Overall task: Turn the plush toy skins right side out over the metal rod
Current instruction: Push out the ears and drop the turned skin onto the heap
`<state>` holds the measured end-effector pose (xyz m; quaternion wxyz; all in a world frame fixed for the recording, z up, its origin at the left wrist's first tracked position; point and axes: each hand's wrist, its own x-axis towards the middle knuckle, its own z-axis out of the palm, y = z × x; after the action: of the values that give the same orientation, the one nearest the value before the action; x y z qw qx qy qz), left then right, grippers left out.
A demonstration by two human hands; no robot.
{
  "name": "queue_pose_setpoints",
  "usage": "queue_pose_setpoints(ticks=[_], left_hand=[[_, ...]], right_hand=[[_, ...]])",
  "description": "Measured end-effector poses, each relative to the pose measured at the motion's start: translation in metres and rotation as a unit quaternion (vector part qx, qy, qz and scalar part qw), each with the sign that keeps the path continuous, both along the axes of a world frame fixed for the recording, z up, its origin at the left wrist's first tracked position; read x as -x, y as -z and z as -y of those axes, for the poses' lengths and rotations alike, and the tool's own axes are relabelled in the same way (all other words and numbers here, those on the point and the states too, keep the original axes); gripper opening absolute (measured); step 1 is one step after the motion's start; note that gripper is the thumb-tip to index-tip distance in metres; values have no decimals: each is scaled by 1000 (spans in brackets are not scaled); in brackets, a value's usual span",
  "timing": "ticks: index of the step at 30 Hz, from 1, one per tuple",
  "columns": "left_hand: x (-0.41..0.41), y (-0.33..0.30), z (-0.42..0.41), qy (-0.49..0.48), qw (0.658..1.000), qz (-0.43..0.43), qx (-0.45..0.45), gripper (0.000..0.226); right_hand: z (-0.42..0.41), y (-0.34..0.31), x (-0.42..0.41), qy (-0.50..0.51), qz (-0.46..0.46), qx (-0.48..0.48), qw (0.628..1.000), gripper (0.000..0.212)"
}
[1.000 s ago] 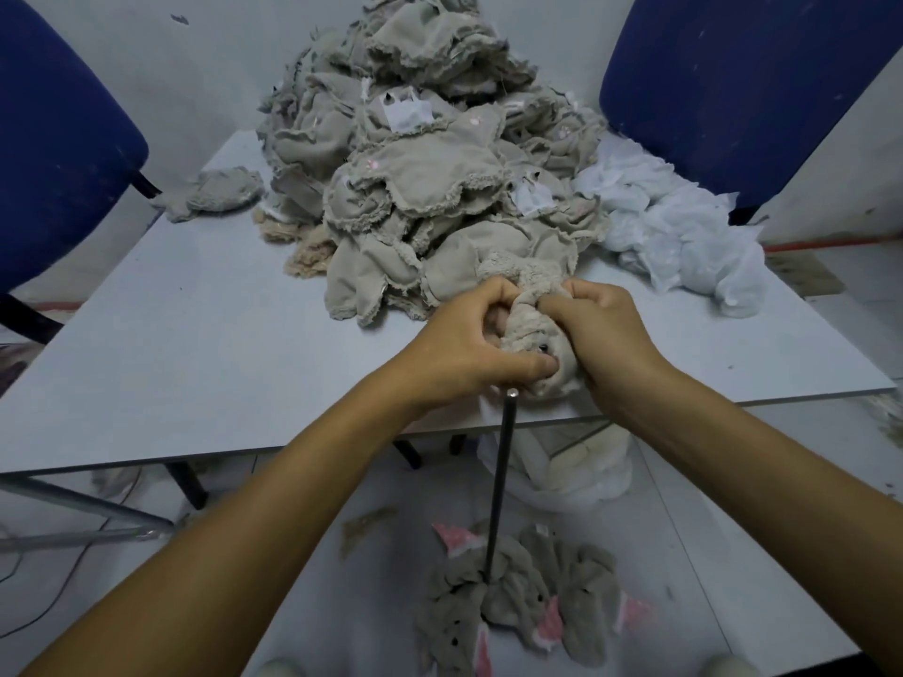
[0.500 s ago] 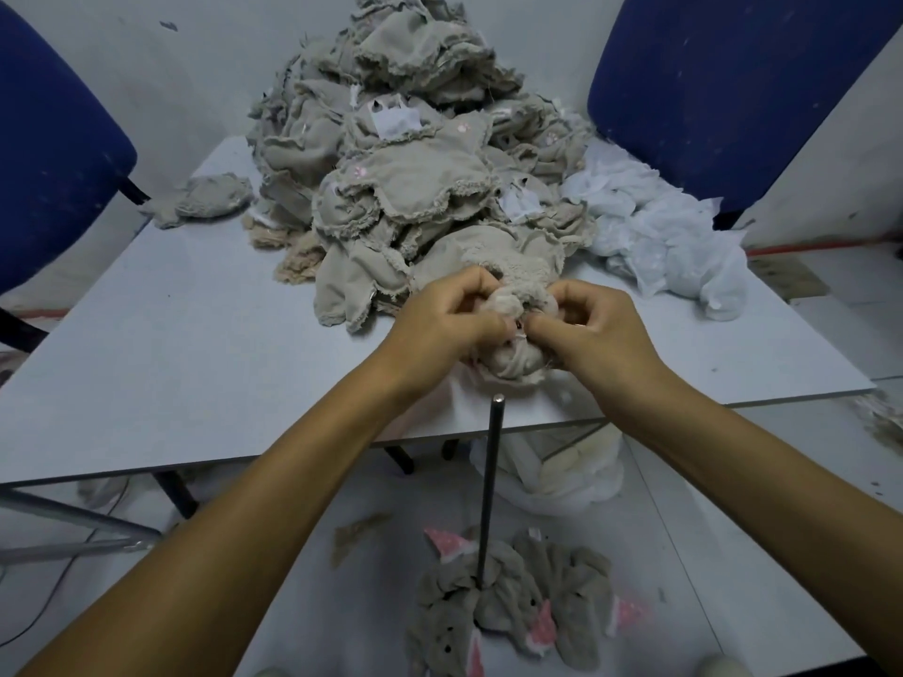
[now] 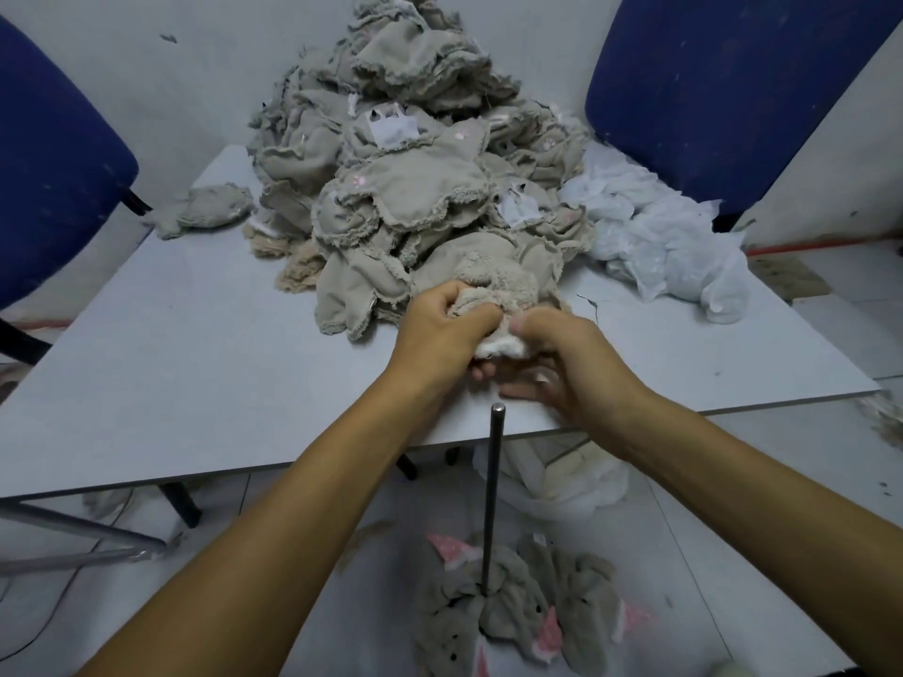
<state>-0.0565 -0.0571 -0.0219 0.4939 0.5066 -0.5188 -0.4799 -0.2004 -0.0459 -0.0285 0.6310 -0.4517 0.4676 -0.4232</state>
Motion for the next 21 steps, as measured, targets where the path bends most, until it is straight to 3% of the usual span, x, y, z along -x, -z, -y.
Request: queue_pose_setpoints(ticks=[4,8,12,16,19,21], left_hand=[[-2,1,6,10,999,-14,-29,10],[-3,3,1,71,991,-93,-61,7],[1,4,-4,92,988,-108,-65,9],[2,6,-4,70,997,-23,0,13],[0,8,-7,64,993,84,55,17],[-5,7,-7,74,991,98,54,21]], right_hand=[[-6,-1,9,-41,-55,68,995,25],[-5,1,20,-11,-232,211,950,20],[-10,11,14,54,-214,224,949,26],[0,10,11,79,-189,200,958,28],[3,12,7,95,-204,199,954,26],[3,15,5,94,-235,208,945,27]])
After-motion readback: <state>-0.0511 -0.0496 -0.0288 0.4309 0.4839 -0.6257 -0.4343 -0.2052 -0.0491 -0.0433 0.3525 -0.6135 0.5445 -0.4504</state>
